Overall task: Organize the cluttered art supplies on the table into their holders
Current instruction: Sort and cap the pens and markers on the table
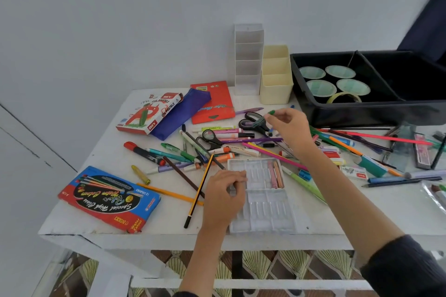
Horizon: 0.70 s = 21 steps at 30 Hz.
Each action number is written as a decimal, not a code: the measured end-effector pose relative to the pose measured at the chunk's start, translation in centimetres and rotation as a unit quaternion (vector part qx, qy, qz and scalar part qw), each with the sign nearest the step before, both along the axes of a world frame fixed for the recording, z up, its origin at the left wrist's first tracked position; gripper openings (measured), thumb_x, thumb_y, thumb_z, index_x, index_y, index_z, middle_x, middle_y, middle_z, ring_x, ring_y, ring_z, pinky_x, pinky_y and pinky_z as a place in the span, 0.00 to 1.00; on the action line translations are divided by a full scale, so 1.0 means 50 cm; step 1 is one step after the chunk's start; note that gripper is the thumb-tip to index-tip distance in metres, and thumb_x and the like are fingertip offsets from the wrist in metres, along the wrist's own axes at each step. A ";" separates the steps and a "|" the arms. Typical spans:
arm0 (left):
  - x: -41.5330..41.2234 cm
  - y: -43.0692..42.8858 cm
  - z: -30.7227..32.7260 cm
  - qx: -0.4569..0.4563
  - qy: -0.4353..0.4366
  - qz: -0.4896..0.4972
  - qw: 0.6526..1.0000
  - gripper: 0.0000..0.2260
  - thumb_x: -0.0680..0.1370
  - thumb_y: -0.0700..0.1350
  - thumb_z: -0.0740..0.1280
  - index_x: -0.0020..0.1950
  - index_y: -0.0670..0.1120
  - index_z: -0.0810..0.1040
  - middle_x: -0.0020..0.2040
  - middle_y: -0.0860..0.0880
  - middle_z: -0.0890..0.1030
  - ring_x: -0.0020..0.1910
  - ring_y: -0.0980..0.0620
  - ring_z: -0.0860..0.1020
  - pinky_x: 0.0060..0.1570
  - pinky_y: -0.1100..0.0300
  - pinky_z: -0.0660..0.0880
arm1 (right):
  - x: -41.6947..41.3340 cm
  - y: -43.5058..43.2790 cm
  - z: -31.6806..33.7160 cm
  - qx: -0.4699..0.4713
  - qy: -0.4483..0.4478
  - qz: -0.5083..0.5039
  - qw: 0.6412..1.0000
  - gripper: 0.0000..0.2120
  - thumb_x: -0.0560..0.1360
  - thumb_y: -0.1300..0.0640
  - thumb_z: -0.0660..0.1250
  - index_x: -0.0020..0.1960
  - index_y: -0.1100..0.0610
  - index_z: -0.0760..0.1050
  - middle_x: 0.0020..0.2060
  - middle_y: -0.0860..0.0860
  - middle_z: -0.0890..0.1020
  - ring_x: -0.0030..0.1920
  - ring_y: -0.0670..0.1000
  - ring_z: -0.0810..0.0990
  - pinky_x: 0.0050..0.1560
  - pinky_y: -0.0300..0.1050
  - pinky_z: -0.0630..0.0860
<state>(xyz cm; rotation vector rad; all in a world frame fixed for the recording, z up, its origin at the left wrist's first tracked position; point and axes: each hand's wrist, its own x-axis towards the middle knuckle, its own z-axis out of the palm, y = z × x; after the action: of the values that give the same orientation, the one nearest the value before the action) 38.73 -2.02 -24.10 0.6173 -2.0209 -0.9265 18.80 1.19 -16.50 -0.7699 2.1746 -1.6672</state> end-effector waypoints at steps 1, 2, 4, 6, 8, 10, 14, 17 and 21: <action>-0.001 0.002 0.000 -0.005 -0.001 -0.002 1.000 0.12 0.71 0.44 0.61 0.42 0.44 0.84 0.43 0.53 0.84 0.47 0.69 0.77 0.51 0.74 0.71 | 0.005 0.012 0.006 -0.036 -0.042 -0.004 0.998 0.10 0.72 0.56 0.72 0.49 0.60 0.78 0.41 0.52 0.83 0.39 0.47 0.80 0.42 0.36 0.77; -0.001 0.002 -0.001 -0.009 -0.004 -0.002 1.000 0.12 0.72 0.45 0.61 0.43 0.44 0.85 0.43 0.53 0.84 0.47 0.67 0.77 0.51 0.74 0.71 | 0.010 0.022 0.010 -0.058 -0.074 -0.002 0.996 0.11 0.72 0.57 0.72 0.51 0.61 0.77 0.41 0.54 0.83 0.38 0.47 0.82 0.41 0.36 0.78; 0.000 0.003 0.000 -0.018 -0.007 0.000 1.000 0.12 0.72 0.45 0.62 0.44 0.44 0.85 0.44 0.53 0.84 0.47 0.64 0.78 0.52 0.74 0.71 | 0.025 0.045 0.012 -0.047 -0.087 0.007 0.995 0.12 0.72 0.58 0.71 0.54 0.61 0.77 0.39 0.54 0.84 0.36 0.47 0.82 0.41 0.39 0.81; 0.000 0.003 -0.001 -0.027 -0.010 0.002 1.000 0.09 0.73 0.42 0.64 0.46 0.44 0.84 0.45 0.54 0.84 0.48 0.64 0.78 0.53 0.73 0.71 | 0.040 0.068 0.000 0.008 -0.027 0.025 0.999 0.12 0.72 0.58 0.71 0.55 0.58 0.77 0.36 0.54 0.83 0.35 0.48 0.82 0.42 0.43 0.81; 0.001 0.002 0.000 -0.035 -0.017 0.003 0.999 0.09 0.71 0.39 0.66 0.47 0.44 0.84 0.45 0.56 0.82 0.48 0.65 0.77 0.53 0.74 0.71 | 0.057 0.090 -0.018 0.058 0.025 0.053 0.997 0.13 0.72 0.58 0.72 0.55 0.55 0.77 0.33 0.53 0.82 0.33 0.48 0.79 0.39 0.43 0.79; 0.002 0.003 0.001 -0.039 -0.025 0.001 0.999 0.10 0.71 0.38 0.65 0.48 0.44 0.84 0.46 0.58 0.81 0.49 0.67 0.76 0.52 0.75 0.71 | 0.071 0.107 -0.037 0.102 0.057 0.071 0.991 0.12 0.72 0.57 0.72 0.55 0.53 0.77 0.32 0.51 0.81 0.32 0.46 0.76 0.36 0.39 0.75; 0.002 0.004 0.003 -0.039 -0.041 0.001 0.998 0.10 0.72 0.37 0.65 0.49 0.44 0.84 0.46 0.58 0.80 0.49 0.69 0.75 0.52 0.74 0.71 | 0.096 0.122 -0.062 0.136 0.115 0.082 0.981 0.12 0.72 0.59 0.71 0.55 0.53 0.78 0.33 0.50 0.79 0.31 0.42 0.73 0.33 0.26 0.71; 0.002 0.004 0.002 -0.050 -0.052 -0.001 0.997 0.11 0.72 0.32 0.67 0.49 0.43 0.84 0.46 0.55 0.82 0.50 0.66 0.74 0.54 0.77 0.68 | 0.113 0.127 -0.077 0.143 0.183 0.084 0.969 0.12 0.73 0.61 0.71 0.56 0.57 0.79 0.38 0.54 0.78 0.35 0.47 0.75 0.40 0.32 0.74; 0.003 0.008 0.005 -0.052 -0.057 0.002 0.997 0.11 0.72 0.31 0.68 0.50 0.43 0.83 0.47 0.51 0.83 0.50 0.66 0.74 0.54 0.78 0.67 | 0.131 0.127 -0.110 0.160 0.244 0.073 0.954 0.09 0.73 0.60 0.70 0.51 0.63 0.80 0.43 0.54 0.72 0.44 0.52 0.71 0.50 0.43 0.71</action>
<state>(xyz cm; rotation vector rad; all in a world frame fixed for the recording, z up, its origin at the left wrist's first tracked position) 38.89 -1.63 -23.84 0.6283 -2.1539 -0.7931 25.33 7.55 -21.99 -1.3103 2.5416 -1.0887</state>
